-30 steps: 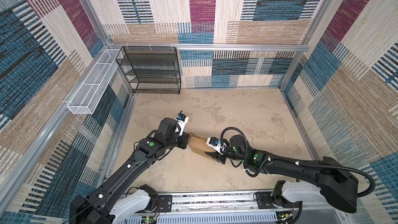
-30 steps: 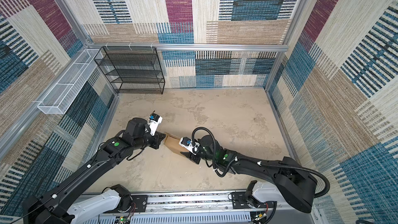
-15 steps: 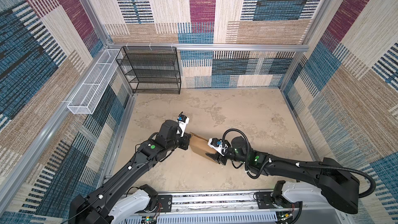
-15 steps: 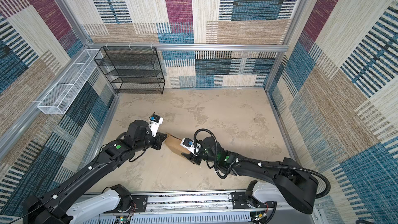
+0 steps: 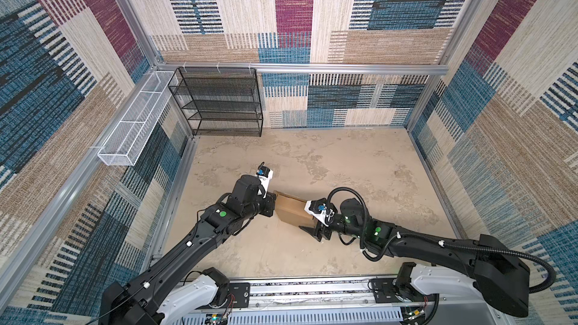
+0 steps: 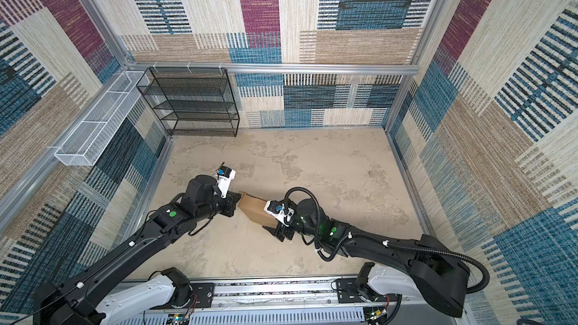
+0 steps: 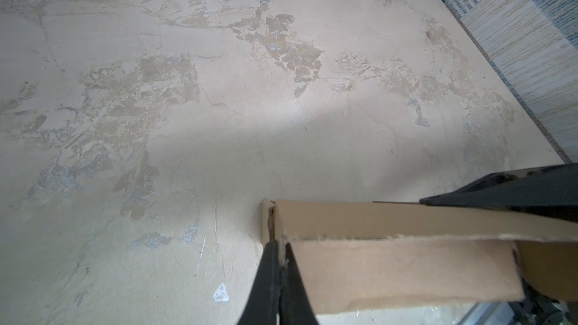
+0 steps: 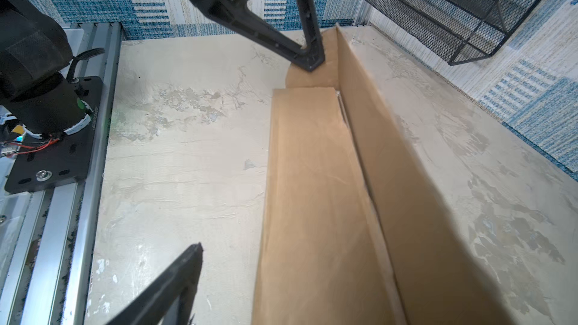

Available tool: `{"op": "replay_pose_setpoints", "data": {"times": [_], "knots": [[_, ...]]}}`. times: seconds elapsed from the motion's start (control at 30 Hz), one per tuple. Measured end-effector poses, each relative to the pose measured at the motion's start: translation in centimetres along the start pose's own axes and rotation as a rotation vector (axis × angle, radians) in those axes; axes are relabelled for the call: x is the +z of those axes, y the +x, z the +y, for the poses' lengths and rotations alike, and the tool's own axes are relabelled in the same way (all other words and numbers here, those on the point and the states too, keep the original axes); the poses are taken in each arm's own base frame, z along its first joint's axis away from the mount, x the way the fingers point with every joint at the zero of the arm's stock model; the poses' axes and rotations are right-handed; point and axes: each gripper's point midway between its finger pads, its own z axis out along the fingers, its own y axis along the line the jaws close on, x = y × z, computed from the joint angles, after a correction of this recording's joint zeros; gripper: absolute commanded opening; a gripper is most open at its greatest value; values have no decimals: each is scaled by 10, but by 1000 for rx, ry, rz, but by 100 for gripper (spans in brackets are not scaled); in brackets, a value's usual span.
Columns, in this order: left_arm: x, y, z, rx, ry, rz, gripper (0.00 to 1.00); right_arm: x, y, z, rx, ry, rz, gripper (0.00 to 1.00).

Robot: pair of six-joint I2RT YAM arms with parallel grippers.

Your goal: Fold the paper box

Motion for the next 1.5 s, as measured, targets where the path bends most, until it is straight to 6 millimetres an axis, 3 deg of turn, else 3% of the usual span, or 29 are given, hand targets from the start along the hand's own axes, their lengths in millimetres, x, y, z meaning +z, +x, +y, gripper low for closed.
{"op": "replay_pose_setpoints", "data": {"times": [0.27,0.63,0.8,0.93,1.13,1.3,1.4,1.5], "knots": [[-1,-1,-1,-3,-31,6,0,-15,-9,-6,29,42,-27,95],[3,-3,-3,-3,-53,17,0,-49,-33,-21,103,146,-99,88],[5,-4,-2,0,-66,19,0,-74,-71,-36,165,211,-199,63],[5,-5,-4,-1,-63,20,0,-75,-84,-51,226,275,-174,45],[5,-4,-4,-7,-66,24,0,-68,-73,-60,306,317,-60,28],[5,-4,-4,-13,-67,24,0,-74,-61,-65,352,365,13,8],[5,-4,-4,-15,-69,24,0,-76,-53,-65,380,377,56,1],[4,-4,-3,-15,-78,25,0,-74,-40,-62,405,378,112,0]]}}
